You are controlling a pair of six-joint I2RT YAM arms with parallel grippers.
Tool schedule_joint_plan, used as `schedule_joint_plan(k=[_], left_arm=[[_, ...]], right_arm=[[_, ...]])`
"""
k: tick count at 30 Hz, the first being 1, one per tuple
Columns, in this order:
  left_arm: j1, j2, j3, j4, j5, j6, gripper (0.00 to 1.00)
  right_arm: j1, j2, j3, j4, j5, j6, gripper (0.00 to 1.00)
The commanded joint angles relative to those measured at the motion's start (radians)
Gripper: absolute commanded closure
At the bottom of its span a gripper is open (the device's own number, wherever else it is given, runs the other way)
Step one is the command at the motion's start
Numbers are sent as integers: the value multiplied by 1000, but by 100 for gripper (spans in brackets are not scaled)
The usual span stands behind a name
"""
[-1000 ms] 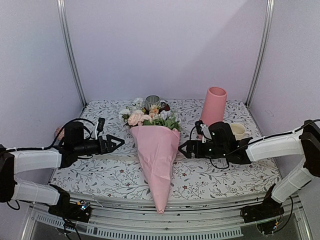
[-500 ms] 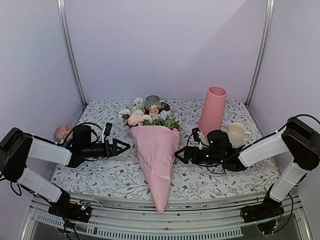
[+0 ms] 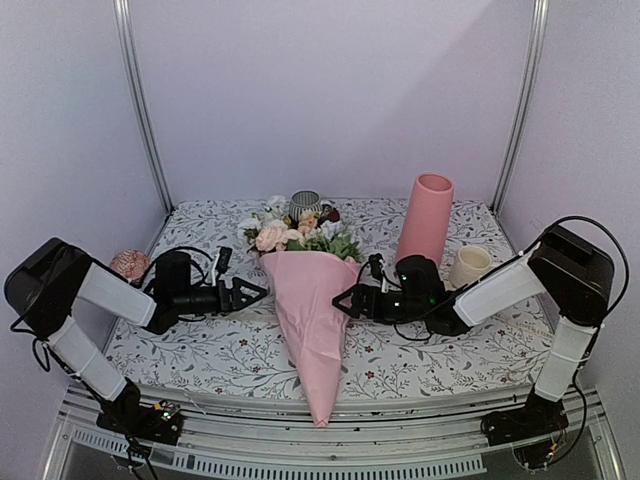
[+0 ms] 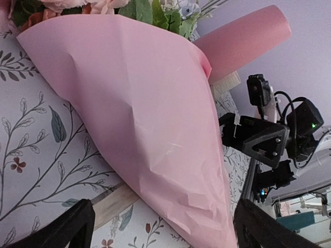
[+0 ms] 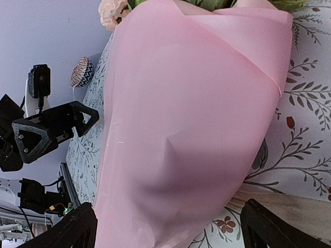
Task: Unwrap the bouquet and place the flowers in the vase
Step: Unfold the folded wrapping paper from the folded wrapping paper.
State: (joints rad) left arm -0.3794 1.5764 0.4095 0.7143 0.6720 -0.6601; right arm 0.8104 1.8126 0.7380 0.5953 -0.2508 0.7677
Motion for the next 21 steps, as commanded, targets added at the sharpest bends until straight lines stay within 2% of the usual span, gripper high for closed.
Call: schedule_joint_plan(k=[1, 12, 21], left_arm=[[-10, 39, 46, 44, 25, -8, 3], [-16, 124, 119, 29, 28, -10, 4], [-16, 69, 97, -5, 10, 2, 4]], right_arm=[[-8, 38, 31, 27, -13, 53, 1], [-41, 113, 42, 107, -42, 115, 1], [-50, 102, 59, 142, -107, 119, 1]])
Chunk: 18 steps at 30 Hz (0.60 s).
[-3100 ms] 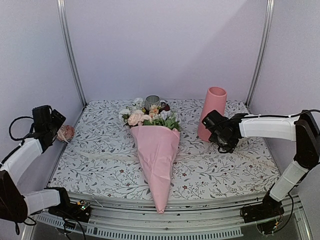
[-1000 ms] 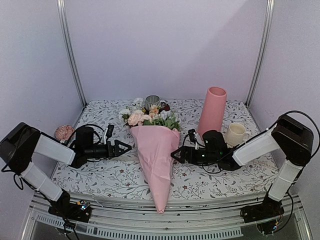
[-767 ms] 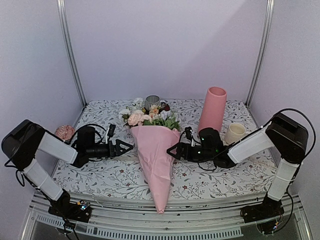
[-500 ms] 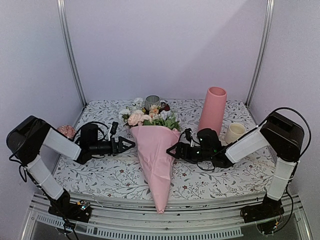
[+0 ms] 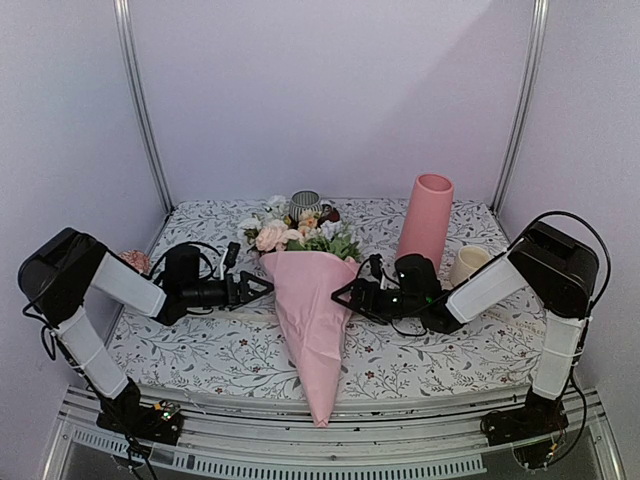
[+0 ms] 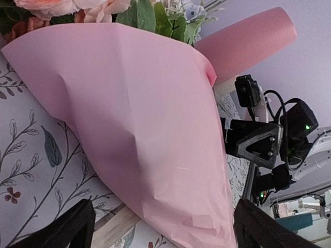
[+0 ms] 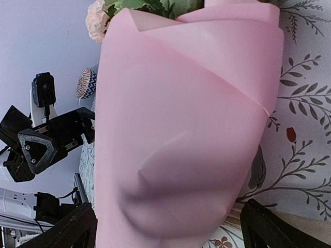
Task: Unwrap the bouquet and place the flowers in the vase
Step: Unfold the folded wrapping paper from the folded wrapping paper.
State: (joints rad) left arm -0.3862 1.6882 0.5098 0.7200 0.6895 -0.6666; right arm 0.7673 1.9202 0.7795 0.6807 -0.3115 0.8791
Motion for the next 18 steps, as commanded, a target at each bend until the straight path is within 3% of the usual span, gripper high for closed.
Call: schedule_joint_plan(k=[1, 6, 18], left_arm=[[-10, -66, -6, -28, -16, 14, 4], [-10, -176, -7, -150, -73, 60, 4], [-62, -314, 10, -305, -163, 111, 4]], right_arm=[[-6, -13, 16, 70, -67, 9, 1], [2, -71, 21, 100, -142, 17, 1], [5, -278, -18, 15, -109, -20, 1]])
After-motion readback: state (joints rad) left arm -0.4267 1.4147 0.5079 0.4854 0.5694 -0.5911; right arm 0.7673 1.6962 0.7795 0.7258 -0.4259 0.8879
